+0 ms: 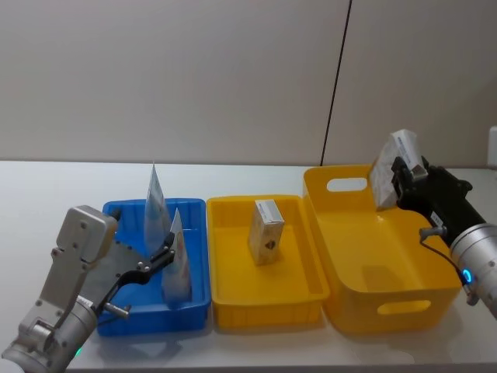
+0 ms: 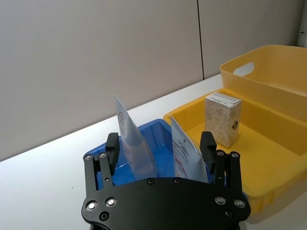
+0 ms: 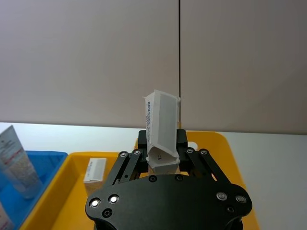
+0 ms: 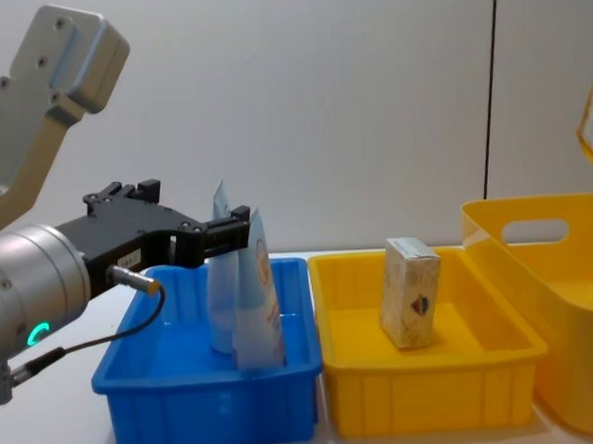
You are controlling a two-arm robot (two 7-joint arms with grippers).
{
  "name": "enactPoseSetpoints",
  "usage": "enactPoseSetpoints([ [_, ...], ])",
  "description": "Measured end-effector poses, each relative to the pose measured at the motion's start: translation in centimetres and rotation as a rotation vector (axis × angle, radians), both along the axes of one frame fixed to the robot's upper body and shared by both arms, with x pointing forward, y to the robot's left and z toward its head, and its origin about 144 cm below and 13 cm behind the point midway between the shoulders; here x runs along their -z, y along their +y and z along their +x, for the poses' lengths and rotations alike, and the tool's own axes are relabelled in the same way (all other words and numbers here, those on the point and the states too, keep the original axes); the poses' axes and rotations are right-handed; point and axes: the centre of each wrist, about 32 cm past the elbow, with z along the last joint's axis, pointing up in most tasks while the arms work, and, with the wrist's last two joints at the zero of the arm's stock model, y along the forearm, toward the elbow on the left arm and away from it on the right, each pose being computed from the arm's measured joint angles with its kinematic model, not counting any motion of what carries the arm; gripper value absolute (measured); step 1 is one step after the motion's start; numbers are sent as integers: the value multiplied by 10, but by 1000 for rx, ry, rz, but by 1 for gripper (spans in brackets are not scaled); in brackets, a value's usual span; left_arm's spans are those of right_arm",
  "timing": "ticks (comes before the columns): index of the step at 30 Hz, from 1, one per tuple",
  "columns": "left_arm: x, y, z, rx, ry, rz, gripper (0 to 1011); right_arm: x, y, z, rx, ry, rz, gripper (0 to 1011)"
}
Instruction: Bimanual collaborative sorting of washing and personal care products
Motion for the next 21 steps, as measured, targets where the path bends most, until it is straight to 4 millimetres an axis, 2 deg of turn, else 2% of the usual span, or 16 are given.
enactPoseSetpoints([
  [21,0,0,0,0,0,0,1001,13,2,33,61,83,-11,306],
])
